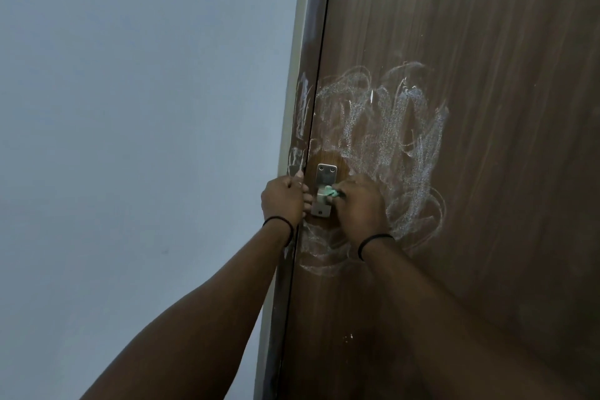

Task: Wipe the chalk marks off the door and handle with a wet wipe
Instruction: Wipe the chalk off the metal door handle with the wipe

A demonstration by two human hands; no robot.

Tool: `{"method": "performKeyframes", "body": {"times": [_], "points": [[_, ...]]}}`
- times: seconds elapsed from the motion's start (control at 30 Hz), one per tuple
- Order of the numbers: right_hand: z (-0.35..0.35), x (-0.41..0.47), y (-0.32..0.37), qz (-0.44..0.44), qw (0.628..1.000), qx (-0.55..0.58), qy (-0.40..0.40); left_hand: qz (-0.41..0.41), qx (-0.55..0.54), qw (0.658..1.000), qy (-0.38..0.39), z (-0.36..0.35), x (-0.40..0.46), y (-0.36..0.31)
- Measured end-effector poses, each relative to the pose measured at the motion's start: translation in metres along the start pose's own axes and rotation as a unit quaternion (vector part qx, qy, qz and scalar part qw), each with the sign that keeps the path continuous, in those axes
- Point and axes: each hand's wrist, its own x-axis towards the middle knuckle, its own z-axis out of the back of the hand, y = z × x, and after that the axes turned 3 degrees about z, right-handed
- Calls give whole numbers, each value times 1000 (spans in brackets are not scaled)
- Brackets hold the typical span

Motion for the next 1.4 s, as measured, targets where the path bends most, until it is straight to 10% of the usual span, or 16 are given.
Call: {"method": "performKeyframes", "body": {"times": [0.43,0.87,1.1,1.4], "points": [[-17,-8,-9,138,975,-131,116,-39,70,996,-46,-8,4,16],[26,-47,-50,-207,958,155,-126,-34,88,995,-23,-25,-15,26],[-10,-31,-16,175,982,-76,6,-21,22,999,12,-15,-14,20],[-4,-14,-28,315,930,-166,92,20,-54,998,20,-15,-16,17]]}}
